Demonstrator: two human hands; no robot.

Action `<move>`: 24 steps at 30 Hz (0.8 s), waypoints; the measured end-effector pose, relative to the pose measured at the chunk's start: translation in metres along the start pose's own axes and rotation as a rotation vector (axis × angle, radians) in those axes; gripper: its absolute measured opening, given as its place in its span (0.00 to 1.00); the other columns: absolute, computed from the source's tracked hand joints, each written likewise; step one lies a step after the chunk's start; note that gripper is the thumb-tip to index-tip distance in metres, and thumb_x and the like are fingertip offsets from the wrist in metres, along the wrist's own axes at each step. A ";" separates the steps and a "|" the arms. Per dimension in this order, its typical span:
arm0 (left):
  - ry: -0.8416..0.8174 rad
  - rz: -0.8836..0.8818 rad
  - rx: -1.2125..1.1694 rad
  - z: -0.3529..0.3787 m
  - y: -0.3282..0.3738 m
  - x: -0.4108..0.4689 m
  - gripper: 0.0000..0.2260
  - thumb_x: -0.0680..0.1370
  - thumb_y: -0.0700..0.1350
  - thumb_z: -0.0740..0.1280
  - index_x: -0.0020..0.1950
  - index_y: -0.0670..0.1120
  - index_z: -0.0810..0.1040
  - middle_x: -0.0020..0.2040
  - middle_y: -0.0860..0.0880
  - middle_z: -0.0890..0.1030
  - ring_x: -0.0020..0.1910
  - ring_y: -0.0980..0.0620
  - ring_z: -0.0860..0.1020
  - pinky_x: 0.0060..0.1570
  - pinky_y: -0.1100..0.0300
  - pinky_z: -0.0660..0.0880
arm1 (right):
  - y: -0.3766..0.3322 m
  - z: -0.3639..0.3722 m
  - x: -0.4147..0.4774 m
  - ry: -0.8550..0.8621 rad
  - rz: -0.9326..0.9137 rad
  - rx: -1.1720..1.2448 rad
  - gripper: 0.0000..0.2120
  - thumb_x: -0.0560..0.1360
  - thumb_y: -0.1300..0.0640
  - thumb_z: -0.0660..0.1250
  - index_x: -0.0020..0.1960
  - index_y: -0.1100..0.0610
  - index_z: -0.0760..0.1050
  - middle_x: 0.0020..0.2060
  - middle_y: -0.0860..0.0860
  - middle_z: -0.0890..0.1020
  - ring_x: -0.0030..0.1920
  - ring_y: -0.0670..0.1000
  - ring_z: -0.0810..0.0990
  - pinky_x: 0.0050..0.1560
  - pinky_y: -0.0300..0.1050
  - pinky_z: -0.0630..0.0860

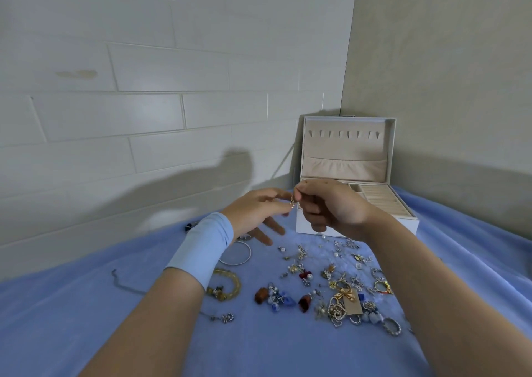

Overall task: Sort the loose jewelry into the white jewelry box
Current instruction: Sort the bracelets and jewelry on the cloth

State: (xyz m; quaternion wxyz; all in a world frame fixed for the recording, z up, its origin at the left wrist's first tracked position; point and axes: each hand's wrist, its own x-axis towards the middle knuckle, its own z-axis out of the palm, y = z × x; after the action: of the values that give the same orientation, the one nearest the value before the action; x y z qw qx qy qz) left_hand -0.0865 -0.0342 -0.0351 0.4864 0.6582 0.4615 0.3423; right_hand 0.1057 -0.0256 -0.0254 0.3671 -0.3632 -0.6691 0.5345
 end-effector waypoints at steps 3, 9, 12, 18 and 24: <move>0.113 0.158 0.136 0.006 0.004 0.003 0.07 0.77 0.48 0.72 0.53 0.49 0.82 0.51 0.50 0.84 0.48 0.53 0.84 0.52 0.51 0.82 | -0.002 0.001 0.000 0.000 -0.038 -0.014 0.14 0.84 0.57 0.57 0.42 0.59 0.73 0.28 0.53 0.65 0.26 0.50 0.58 0.27 0.40 0.55; 0.160 0.260 0.033 -0.001 0.005 0.004 0.08 0.81 0.40 0.65 0.48 0.37 0.81 0.41 0.44 0.84 0.41 0.47 0.83 0.56 0.52 0.80 | 0.000 -0.001 0.001 0.054 -0.028 -0.125 0.16 0.83 0.53 0.61 0.38 0.57 0.72 0.29 0.52 0.70 0.26 0.51 0.62 0.29 0.44 0.55; 0.214 0.245 -0.086 -0.006 0.008 0.002 0.10 0.82 0.38 0.61 0.42 0.40 0.77 0.38 0.43 0.82 0.38 0.47 0.80 0.51 0.52 0.80 | 0.003 -0.002 0.000 0.070 0.018 -0.303 0.15 0.80 0.52 0.67 0.40 0.60 0.74 0.28 0.49 0.75 0.24 0.50 0.64 0.27 0.42 0.61; 0.418 0.223 -0.202 -0.018 0.009 -0.009 0.10 0.82 0.37 0.60 0.44 0.40 0.78 0.37 0.45 0.81 0.33 0.50 0.77 0.41 0.57 0.79 | 0.008 0.003 -0.001 0.005 0.114 -0.607 0.07 0.78 0.52 0.70 0.56 0.50 0.82 0.47 0.44 0.86 0.27 0.47 0.74 0.36 0.41 0.74; 0.510 0.169 0.037 -0.039 -0.003 -0.036 0.10 0.81 0.40 0.61 0.47 0.38 0.80 0.38 0.48 0.83 0.34 0.52 0.78 0.41 0.59 0.80 | 0.002 0.026 -0.004 -0.112 0.145 -0.719 0.09 0.79 0.49 0.67 0.48 0.49 0.85 0.39 0.47 0.87 0.29 0.48 0.66 0.35 0.38 0.70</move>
State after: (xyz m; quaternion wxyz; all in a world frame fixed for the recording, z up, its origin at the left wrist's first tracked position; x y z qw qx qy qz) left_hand -0.1345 -0.0556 -0.0264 0.3120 0.5956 0.5186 0.5281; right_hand 0.0846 -0.0402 -0.0314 0.1401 -0.4858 -0.8056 0.3088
